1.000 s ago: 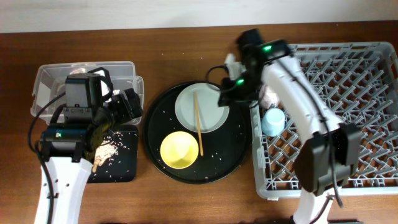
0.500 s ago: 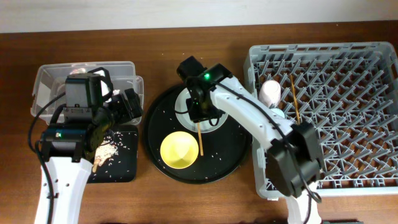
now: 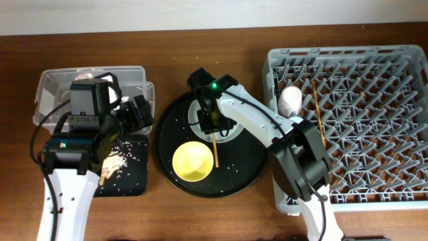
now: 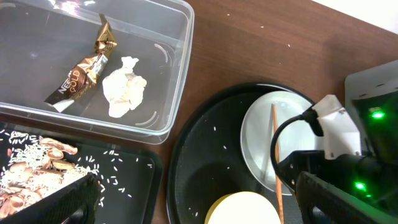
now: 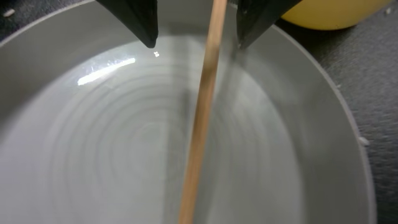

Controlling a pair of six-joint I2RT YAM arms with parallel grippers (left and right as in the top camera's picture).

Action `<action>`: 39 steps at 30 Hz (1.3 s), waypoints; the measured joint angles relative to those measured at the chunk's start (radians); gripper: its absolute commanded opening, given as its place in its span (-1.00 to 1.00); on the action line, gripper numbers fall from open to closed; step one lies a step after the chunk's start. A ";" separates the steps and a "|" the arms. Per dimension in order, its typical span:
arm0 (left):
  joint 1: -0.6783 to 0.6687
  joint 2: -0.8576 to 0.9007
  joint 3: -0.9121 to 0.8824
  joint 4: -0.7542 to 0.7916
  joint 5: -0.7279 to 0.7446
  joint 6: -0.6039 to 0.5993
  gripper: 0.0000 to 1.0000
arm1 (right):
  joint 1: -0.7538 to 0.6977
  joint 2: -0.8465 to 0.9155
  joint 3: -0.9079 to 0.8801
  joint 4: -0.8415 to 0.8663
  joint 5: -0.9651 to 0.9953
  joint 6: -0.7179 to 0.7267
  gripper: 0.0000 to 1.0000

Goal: Sort waste into correct bins and load items into the dishwasher rack
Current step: 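Carry the second chopstick to the rack and release it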

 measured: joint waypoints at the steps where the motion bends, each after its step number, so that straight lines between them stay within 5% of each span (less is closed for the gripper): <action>1: 0.000 0.000 0.000 0.000 0.000 0.000 0.99 | 0.000 0.008 0.000 0.001 -0.003 0.000 -0.22; 10: 0.000 0.000 0.000 0.000 0.000 0.000 0.99 | 0.000 0.044 0.000 0.010 -0.023 0.000 -0.92; 23: 0.000 0.000 0.000 0.000 0.000 0.000 0.99 | -0.050 0.026 0.089 -0.141 -0.033 -0.058 -0.92; 32: 0.000 0.000 0.000 0.000 0.000 0.000 0.99 | -0.361 -0.243 0.214 -0.362 -0.041 -0.286 -0.92; 39: 0.000 0.000 0.000 0.000 0.000 0.000 0.99 | -0.620 -0.263 0.177 -0.396 -0.033 -0.476 -0.92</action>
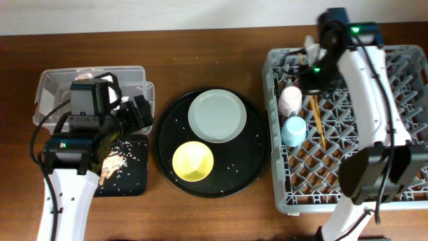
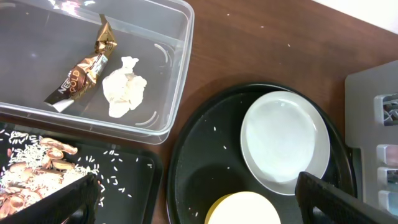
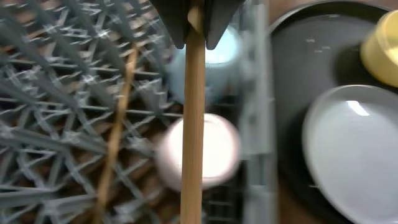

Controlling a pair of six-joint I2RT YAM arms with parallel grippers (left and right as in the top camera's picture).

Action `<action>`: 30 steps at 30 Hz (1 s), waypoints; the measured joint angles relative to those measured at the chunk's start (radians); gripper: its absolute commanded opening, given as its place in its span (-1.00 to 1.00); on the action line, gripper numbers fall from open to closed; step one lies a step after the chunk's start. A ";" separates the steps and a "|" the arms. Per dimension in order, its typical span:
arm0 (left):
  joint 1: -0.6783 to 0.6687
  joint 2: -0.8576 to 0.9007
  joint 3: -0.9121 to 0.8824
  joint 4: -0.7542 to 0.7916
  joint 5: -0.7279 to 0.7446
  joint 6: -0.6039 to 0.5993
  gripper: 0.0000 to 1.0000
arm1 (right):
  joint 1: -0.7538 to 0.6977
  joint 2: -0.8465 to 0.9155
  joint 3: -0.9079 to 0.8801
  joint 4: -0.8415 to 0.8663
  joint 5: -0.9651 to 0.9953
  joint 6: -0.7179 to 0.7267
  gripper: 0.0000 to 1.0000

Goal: Sort waste into correct bins and load items into the dishwasher rack
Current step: 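Carry the second chopstick to the rack and release it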

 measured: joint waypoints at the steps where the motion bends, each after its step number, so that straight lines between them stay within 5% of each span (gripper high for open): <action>1: 0.000 0.000 0.000 0.000 0.000 0.000 0.99 | -0.016 0.000 -0.009 0.005 0.000 -0.012 -0.92; 10: 0.000 0.000 0.000 0.000 0.000 0.000 0.99 | -0.145 0.002 -0.206 0.203 0.007 -0.101 -0.92; 15: 0.000 0.000 0.000 0.000 0.000 0.000 0.99 | -0.146 0.002 -0.288 0.282 0.008 -0.113 -0.71; 19: 0.000 0.000 0.000 0.000 0.000 0.000 0.99 | -0.146 0.003 -0.301 0.288 0.009 -0.122 -0.45; 30: 0.000 0.000 0.000 0.000 0.000 0.000 0.99 | -0.146 0.004 -0.258 0.206 -0.156 -0.092 -0.42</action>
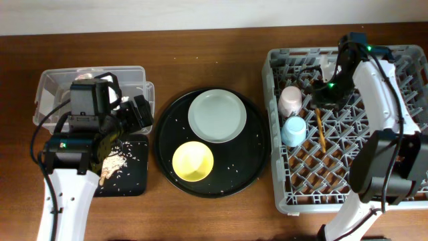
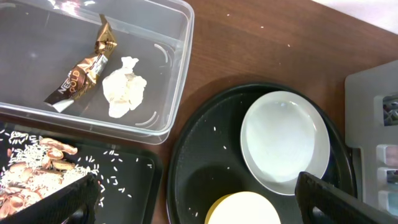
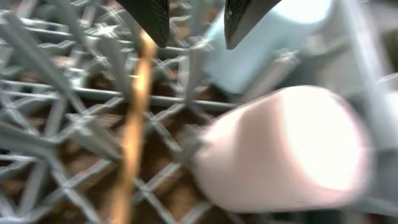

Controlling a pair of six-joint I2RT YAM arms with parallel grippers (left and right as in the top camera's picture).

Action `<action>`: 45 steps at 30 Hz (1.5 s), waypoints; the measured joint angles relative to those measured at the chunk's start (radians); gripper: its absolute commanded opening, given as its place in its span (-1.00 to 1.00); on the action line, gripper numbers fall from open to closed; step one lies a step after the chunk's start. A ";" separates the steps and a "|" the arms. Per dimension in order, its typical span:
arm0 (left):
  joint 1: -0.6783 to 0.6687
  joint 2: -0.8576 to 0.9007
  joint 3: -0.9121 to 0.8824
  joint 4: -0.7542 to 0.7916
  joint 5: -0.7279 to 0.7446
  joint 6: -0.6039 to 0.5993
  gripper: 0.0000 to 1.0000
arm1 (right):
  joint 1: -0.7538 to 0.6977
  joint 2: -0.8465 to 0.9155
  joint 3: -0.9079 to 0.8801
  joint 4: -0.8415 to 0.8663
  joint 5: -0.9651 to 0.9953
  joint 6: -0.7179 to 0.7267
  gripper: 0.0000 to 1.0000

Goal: Sort waste into correct bins and load items into the dishwasher rack
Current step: 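Carry the second chopstick to the rack and release it, then reach the right gripper to the white plate rim and grasp it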

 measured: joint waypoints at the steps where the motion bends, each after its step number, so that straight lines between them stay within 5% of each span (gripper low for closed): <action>1: 0.000 0.000 0.000 0.000 0.000 0.000 0.99 | 0.002 0.000 0.018 -0.024 -0.046 0.012 -0.40; 10: 0.000 0.000 0.000 0.000 0.000 0.000 0.99 | 0.140 0.000 0.092 -0.119 -0.381 0.056 -0.39; 19: 0.000 0.000 0.000 0.000 0.000 0.000 0.99 | 0.393 0.000 0.092 -0.076 -0.250 0.264 -0.35; 21: 0.000 0.000 0.000 0.000 0.000 0.000 0.99 | 0.443 0.000 0.092 -0.068 -0.167 0.341 -0.26; 24: 0.000 0.000 0.000 0.000 0.000 0.000 0.99 | 0.498 0.000 0.092 -0.034 -0.060 0.439 0.16; 28: 0.000 0.000 0.000 0.000 0.000 0.000 0.99 | 0.525 0.000 0.092 0.007 0.008 0.511 0.22; 31: 0.000 0.000 0.000 0.000 0.000 0.000 0.99 | 0.525 0.000 0.092 0.030 0.028 0.550 0.97; 33: 0.000 0.000 0.000 0.000 0.000 0.000 0.99 | 0.525 0.001 0.091 0.040 0.036 0.583 0.97; 35: 0.000 0.000 0.000 0.000 0.000 0.000 0.99 | 0.525 0.003 0.090 0.051 0.036 0.595 0.97; 39: 0.000 0.000 0.000 0.000 0.000 0.000 0.99 | 0.525 0.019 0.076 0.070 0.043 0.619 -0.27; 45: 0.000 0.000 0.000 0.000 0.000 0.000 0.99 | 0.526 0.023 -0.027 0.164 0.123 0.665 -0.35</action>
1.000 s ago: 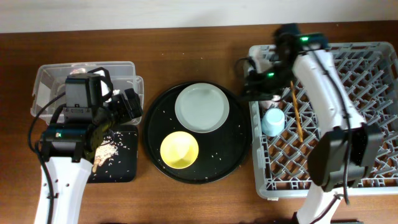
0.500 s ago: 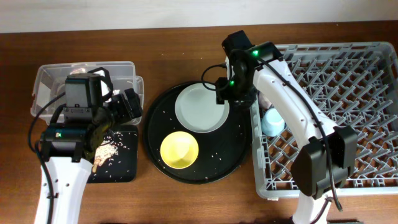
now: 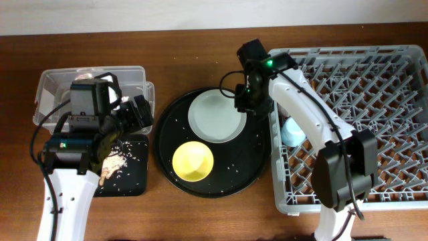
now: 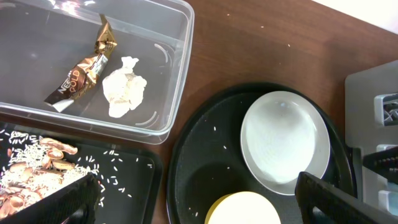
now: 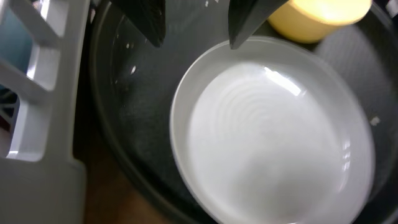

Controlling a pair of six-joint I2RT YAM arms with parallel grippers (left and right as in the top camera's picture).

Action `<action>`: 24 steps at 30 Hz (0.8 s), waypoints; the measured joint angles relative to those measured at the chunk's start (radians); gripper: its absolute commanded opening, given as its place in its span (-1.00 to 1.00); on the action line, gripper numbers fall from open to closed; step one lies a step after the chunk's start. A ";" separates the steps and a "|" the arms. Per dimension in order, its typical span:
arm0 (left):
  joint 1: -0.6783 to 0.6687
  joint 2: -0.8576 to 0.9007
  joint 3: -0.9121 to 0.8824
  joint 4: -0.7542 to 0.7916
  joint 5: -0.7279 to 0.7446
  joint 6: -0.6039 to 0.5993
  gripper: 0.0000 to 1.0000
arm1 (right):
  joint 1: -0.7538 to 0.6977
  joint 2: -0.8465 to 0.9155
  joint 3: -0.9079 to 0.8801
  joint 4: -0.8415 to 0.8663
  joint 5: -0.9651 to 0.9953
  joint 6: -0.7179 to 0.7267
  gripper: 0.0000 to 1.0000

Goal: Sort waste into correct bins and load items into the dishwasher rack
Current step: 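Reach the right gripper to the white plate rim and grasp it, then lift the white plate and stand it upright in the rack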

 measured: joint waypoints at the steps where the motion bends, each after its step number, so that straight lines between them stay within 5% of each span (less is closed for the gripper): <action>1: 0.000 0.000 0.000 0.000 0.000 0.000 0.99 | 0.000 0.001 -0.019 0.023 0.009 0.006 -0.35; 15: 0.000 0.000 0.000 -0.001 0.000 0.000 0.99 | 0.001 0.008 -0.366 0.503 0.052 0.034 -0.46; 24: 0.000 0.000 0.000 0.000 0.000 0.000 0.99 | 0.002 0.009 -0.394 0.548 0.052 0.039 -0.80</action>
